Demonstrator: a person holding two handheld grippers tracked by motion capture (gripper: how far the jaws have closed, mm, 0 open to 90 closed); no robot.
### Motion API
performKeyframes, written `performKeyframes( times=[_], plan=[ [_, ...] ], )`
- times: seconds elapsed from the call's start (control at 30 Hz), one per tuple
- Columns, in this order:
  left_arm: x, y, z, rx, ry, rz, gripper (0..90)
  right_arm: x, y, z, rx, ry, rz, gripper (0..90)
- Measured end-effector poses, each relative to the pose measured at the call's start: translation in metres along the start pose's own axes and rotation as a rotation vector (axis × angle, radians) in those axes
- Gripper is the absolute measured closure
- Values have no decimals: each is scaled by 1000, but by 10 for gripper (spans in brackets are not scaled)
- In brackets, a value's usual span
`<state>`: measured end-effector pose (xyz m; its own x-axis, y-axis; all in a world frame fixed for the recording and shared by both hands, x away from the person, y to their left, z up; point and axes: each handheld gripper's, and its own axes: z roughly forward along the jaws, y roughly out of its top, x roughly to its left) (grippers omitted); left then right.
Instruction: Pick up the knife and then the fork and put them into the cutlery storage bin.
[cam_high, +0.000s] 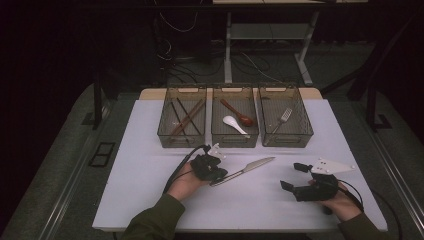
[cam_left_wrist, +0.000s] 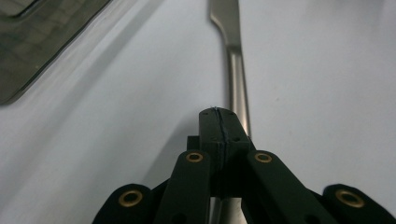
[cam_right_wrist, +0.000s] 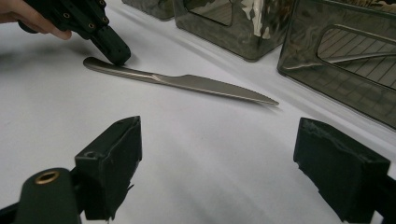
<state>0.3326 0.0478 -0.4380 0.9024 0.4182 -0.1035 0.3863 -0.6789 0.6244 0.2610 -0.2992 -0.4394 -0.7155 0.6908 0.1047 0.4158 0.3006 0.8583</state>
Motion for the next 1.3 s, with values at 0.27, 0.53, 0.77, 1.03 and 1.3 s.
performKeyframes(
  times=[0.27, 0.53, 0.77, 1.03, 1.3],
  plan=[
    [-11, 10, 6, -54, -4, 20, 752, 0, 0, 0, 3, 3, -5, 151],
    [-13, 13, 18, -69, -2, 21, 743, 0, 0, 1, 5, 1, -9, 151],
    [-14, 15, 25, -74, 7, 22, 745, 0, 0, 1, 4, 1, -15, 151],
    [-14, 15, 25, -59, 5, 16, 779, 1, 0, 1, 6, 3, -13, 151],
    [-15, 15, 25, -61, 8, 4, 788, 1, 0, 2, 10, 4, -17, 151]
  ],
)
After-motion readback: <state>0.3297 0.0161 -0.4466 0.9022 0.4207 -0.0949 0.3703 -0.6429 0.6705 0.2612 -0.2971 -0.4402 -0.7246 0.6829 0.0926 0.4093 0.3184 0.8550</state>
